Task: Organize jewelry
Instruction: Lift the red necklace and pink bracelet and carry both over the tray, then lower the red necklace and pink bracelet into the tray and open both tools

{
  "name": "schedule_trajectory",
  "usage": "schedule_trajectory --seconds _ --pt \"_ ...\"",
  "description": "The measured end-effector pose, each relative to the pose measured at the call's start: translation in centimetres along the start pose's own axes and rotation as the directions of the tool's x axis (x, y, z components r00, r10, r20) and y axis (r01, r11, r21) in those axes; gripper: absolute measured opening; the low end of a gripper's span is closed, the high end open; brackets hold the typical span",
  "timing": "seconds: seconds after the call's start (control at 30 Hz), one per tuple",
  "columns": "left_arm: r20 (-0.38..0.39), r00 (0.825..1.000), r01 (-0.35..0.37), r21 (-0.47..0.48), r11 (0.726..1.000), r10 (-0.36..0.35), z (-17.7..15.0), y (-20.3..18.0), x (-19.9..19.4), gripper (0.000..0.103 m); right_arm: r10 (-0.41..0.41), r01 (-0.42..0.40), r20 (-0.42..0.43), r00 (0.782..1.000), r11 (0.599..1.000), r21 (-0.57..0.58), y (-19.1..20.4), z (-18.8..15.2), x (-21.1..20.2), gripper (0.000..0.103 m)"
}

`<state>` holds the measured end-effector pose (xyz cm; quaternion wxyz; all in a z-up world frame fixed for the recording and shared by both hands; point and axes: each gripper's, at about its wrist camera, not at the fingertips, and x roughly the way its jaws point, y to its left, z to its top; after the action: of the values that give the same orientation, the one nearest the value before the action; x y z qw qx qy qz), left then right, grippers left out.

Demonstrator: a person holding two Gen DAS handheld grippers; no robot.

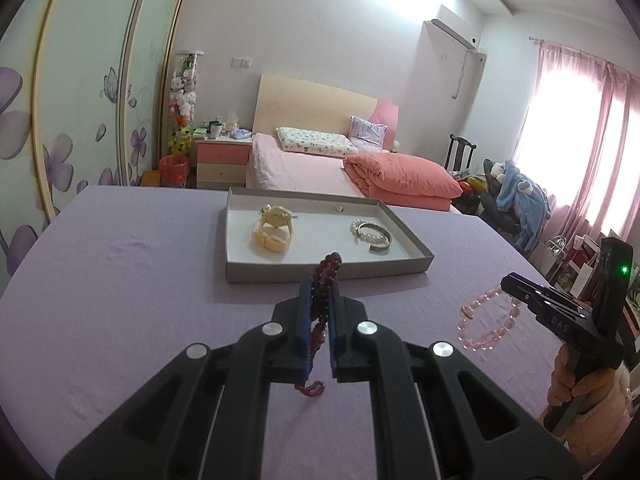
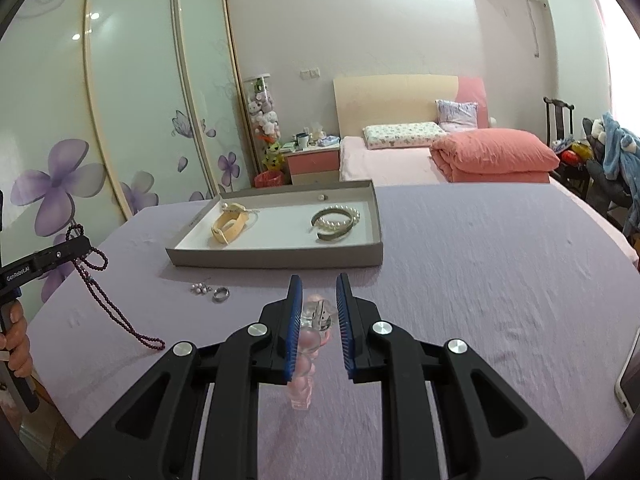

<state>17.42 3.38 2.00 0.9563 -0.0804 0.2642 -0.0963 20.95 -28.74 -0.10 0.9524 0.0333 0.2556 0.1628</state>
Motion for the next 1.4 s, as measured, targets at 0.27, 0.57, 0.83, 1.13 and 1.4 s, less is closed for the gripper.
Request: schedule_trajectory --seconds 0.27,0.57,0.83,1.13,1.4 --pt "0.055 0.998 -0.003 0.025 1.0 0.002 2.9 -0.9 0.0 0.008 0.005 -0.001 0.087 0.996 0.999 -0.046 1.2 3.6 0.4 0.018" --pt "0.147 0.989 -0.029 0.041 0.999 0.022 8.4 -1.4 2.4 0.008 0.011 0.0 0.156 0.988 0.998 -0.071 2.1 7.9 3.1 0.018" --pt "0.194 0.98 -0.057 0.048 0.997 0.046 12.3 -0.8 6.6 0.008 -0.003 0.012 0.169 0.986 0.999 -0.052 2.0 10.5 7.8 0.018" --pt "0.186 0.978 -0.106 0.073 0.992 0.091 13.7 -0.2 12.7 0.008 -0.022 0.026 0.144 0.989 0.999 -0.03 2.0 11.6 14.0 0.018" --pt "0.169 0.981 -0.114 0.076 0.991 0.1 13.9 0.9 16.7 0.008 -0.045 0.046 0.108 0.993 0.999 -0.009 2.0 10.6 17.3 0.018"
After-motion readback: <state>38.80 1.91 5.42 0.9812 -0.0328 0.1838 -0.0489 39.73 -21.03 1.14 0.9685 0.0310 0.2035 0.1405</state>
